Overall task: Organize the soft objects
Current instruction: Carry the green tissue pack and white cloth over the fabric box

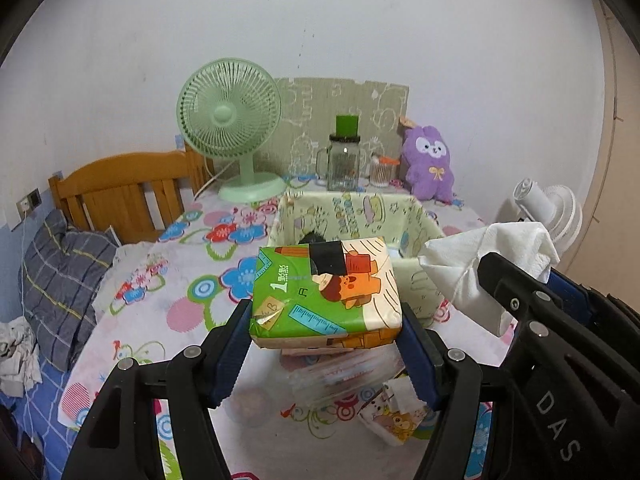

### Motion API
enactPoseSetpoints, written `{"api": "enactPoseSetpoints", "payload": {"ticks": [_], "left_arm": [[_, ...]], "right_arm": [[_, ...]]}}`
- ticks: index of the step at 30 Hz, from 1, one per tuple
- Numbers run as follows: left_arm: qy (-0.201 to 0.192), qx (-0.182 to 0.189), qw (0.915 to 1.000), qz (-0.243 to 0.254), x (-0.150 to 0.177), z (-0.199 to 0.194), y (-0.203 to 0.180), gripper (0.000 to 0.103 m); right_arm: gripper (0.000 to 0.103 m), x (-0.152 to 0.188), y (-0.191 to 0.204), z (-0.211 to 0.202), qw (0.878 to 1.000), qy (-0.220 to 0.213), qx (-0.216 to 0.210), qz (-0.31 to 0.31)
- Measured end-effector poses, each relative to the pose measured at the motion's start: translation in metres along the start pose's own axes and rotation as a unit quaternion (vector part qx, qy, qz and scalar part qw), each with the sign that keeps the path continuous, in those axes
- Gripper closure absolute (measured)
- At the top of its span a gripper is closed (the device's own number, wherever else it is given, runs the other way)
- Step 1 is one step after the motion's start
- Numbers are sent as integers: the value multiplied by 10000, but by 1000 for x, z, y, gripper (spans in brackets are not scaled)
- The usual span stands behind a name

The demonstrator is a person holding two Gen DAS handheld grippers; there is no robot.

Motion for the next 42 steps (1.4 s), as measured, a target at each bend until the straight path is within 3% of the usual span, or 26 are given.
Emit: {"api": "enactPoseSetpoints", "payload": {"ticks": [21, 42], "left_arm": [[-362, 22, 9993, 120, -38, -20, -2, 32], [-322, 65, 9993, 170, -68, 17, -4, 33]], "right_arm": [[73, -38, 5, -22, 9994, -328, -90, -48], [73, -69, 5, 26, 9995, -292, -43, -103]]}}
Point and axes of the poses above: each gripper's, at about its wrist camera, not at the fingertips, and z roughly the way its jaws point, y to its left, x to its underside, the point moved 2 cm from there along z, roughly the way its jaws point, and after that the axes turned 2 degrees about z, right-handed, at the moved point
